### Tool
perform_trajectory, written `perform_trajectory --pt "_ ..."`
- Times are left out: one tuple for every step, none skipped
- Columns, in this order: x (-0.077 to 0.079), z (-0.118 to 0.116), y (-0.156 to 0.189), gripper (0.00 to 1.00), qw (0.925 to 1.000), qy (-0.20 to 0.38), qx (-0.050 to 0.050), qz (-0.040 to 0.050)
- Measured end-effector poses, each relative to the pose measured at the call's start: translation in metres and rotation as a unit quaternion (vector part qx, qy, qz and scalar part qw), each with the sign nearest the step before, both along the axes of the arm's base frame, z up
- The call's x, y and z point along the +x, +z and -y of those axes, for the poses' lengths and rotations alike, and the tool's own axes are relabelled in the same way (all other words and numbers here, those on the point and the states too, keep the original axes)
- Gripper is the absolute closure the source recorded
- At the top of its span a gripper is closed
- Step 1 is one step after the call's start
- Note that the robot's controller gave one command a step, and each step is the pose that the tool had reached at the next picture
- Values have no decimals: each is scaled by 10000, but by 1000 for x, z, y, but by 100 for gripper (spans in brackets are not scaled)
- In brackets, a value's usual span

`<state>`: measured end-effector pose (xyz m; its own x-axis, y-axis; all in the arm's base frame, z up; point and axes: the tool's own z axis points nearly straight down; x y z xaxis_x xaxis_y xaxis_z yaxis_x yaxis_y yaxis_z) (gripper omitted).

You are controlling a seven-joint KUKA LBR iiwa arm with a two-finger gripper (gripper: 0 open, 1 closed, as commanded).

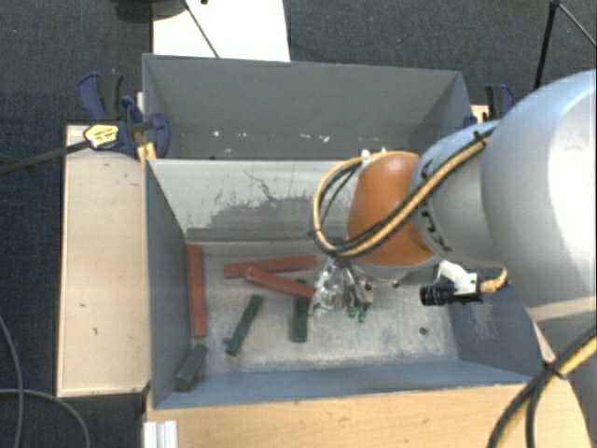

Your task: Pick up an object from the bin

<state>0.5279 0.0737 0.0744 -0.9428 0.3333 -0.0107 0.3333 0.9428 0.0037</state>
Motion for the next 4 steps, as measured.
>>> perform_trajectory --pt "0 0 0 100 10000 5 -1 0" --pt "-16 -35 31 100 10000 60 -10 -71" --pt "-17 -11 27 100 9996 284 18 -36" --pt "-14 -5 29 100 10000 10 -26 -52"
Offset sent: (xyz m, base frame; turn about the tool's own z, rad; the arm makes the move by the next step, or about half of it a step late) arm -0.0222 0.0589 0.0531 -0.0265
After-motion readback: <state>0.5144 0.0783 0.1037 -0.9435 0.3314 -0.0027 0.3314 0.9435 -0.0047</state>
